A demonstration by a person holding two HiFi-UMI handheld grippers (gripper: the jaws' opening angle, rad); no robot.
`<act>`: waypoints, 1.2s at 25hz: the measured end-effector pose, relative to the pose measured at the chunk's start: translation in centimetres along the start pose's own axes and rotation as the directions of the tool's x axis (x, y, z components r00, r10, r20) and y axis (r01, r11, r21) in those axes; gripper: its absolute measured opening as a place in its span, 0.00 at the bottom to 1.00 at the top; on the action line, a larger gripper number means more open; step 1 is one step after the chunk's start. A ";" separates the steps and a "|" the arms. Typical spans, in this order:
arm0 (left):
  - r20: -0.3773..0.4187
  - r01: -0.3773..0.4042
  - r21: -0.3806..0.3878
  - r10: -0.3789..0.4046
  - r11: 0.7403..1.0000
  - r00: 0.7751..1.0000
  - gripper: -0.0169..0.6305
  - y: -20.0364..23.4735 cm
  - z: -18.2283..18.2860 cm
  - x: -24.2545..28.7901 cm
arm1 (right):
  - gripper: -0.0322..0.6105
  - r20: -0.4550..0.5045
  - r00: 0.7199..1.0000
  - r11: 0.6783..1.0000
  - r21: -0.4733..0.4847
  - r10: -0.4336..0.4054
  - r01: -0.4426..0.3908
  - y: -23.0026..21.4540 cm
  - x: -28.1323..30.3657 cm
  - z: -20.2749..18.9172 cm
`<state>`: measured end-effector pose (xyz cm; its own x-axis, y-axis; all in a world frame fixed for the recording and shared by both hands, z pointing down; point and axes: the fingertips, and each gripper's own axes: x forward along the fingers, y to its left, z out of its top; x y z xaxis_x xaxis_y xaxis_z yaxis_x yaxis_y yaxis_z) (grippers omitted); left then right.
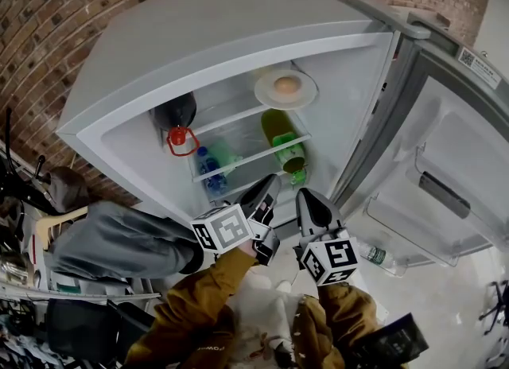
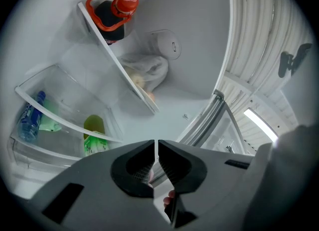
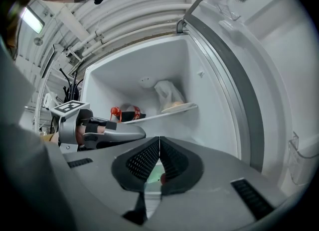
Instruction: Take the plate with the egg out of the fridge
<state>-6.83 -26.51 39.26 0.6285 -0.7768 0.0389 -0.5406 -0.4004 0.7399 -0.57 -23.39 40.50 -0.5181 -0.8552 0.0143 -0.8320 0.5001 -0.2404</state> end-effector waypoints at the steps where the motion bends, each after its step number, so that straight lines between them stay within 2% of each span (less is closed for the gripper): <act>1: 0.003 -0.001 0.001 0.001 1.000 1.000 0.04 0.0 0.2 0.1 | 0.06 0.002 1.000 1.000 -0.006 -0.001 0.001 -0.1 0.1 0.1; 11: 0.028 0.007 -0.019 -0.006 1.000 1.000 0.04 -0.1 1.0 0.8 | 0.06 0.011 1.000 0.999 -0.046 -0.009 0.009 -0.6 0.7 0.8; 18: 0.025 0.012 -0.111 -0.009 0.994 1.000 0.04 0.7 0.8 1.9 | 0.06 0.031 0.999 0.998 -0.068 -0.008 0.010 -0.8 1.3 1.9; 24: 0.049 0.033 -0.157 -0.026 0.987 0.998 0.07 0.9 1.7 2.3 | 0.06 0.037 0.999 0.996 -0.089 -0.003 0.006 -0.7 1.9 2.5; 26: 0.051 0.048 -0.181 -0.039 0.982 0.998 0.10 0.9 1.9 2.6 | 0.06 0.040 0.999 0.996 -0.091 -0.003 0.007 -0.8 2.1 2.7; 30: 0.075 0.076 -0.250 -0.059 0.965 0.995 0.11 1.2 2.5 3.2 | 0.06 0.045 0.999 0.995 -0.095 -0.007 0.011 -1.1 2.5 3.1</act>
<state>-6.90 -30.68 38.61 0.6160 -0.7858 -0.0552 -0.3340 -0.3240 0.8851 -0.39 -26.52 37.81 -0.5029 -0.8639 -0.0280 -0.8528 0.5012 -0.1465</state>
